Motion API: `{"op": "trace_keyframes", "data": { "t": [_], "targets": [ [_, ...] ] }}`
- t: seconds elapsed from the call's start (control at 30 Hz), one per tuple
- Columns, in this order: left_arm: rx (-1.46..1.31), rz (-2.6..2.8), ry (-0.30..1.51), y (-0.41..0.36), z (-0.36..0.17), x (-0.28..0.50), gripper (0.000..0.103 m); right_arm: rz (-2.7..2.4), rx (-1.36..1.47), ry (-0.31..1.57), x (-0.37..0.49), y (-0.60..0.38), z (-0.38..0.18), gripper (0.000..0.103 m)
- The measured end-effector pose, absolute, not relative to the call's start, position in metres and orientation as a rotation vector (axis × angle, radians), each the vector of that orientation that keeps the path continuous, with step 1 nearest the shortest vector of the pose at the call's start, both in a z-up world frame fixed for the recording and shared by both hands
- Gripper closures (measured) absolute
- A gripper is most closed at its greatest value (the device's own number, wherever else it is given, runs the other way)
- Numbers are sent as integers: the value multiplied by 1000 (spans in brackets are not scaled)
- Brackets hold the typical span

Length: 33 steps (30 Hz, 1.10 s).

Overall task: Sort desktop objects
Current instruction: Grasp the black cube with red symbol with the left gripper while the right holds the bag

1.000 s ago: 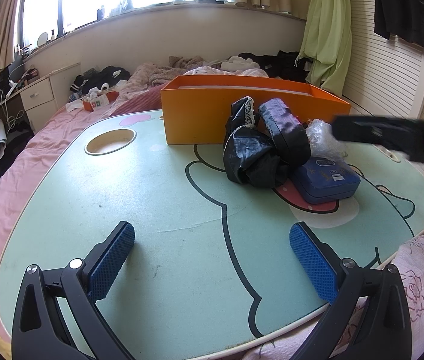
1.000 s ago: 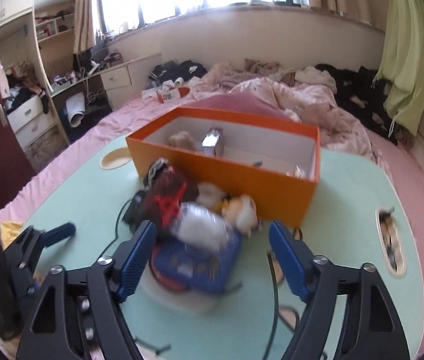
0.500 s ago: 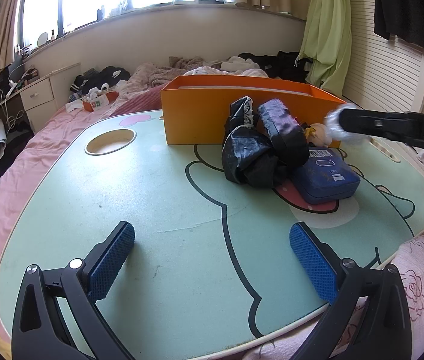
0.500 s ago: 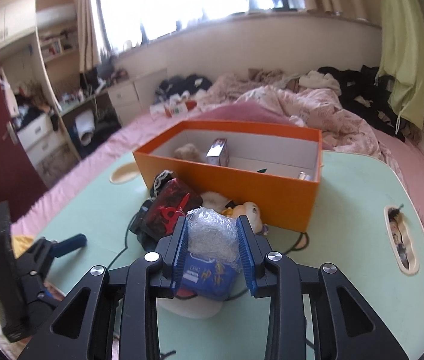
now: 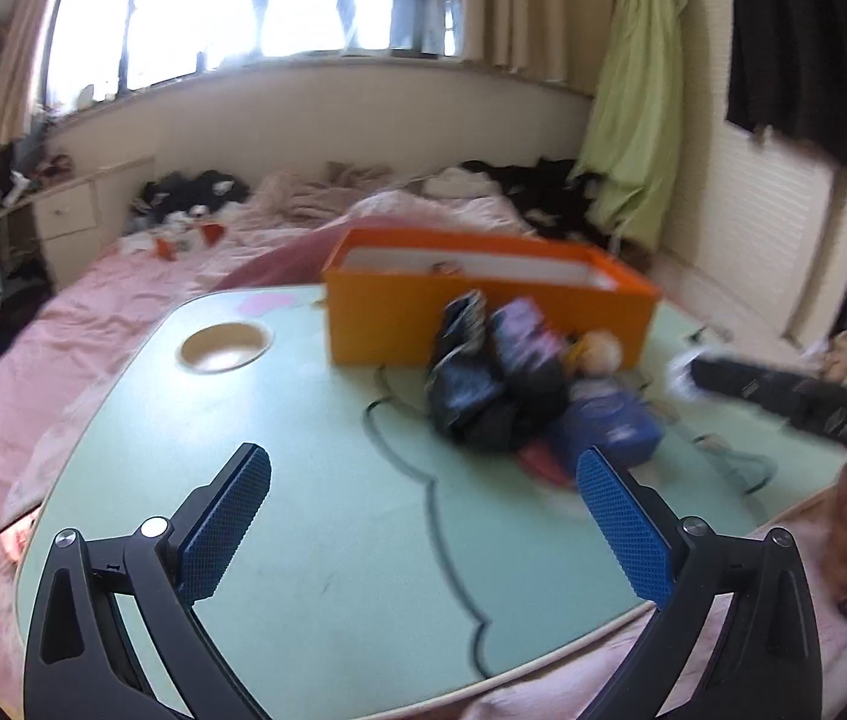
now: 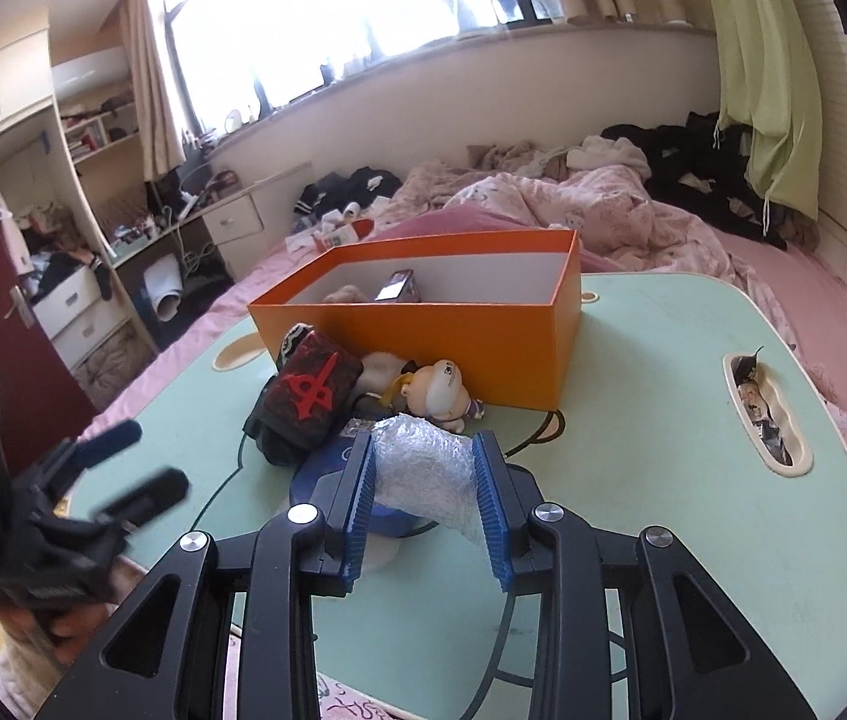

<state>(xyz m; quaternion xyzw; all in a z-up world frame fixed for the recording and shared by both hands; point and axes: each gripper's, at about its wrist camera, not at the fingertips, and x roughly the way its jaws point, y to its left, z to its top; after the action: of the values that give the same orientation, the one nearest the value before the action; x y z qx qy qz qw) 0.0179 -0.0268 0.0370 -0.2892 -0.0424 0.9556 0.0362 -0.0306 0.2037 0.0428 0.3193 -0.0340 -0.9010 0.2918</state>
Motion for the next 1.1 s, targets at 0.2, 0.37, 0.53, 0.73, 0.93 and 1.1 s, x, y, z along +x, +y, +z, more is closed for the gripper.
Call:
{"op": "trace_keyframes", "data": {
  "t": [0.2, 0.37, 0.53, 0.73, 0.93, 1.1],
  "targets": [
    [-994, 2766, -268, -25, 48, -25, 40, -2392, 871, -136, -37, 212, 41, 71],
    [-1053, 2690, -324, -13, 46, -56, 53, -2389, 879, -149, -39, 214, 40, 71],
    [-1110, 2627, -352, -2, 39, -67, 62, -2387, 883, -153, -40, 214, 40, 71],
    [-1156, 2552, -416, -1, 28, -77, 62, -2383, 887, -156, -41, 214, 39, 71],
    [-1198, 2465, -519, -9, 21, -83, 67, -2375, 895, -156, -40, 211, 36, 71],
    [-1201, 2484, -488, -3, 22, -79, 73, -2371, 900, -171, -40, 211, 33, 71]
  ]
}}
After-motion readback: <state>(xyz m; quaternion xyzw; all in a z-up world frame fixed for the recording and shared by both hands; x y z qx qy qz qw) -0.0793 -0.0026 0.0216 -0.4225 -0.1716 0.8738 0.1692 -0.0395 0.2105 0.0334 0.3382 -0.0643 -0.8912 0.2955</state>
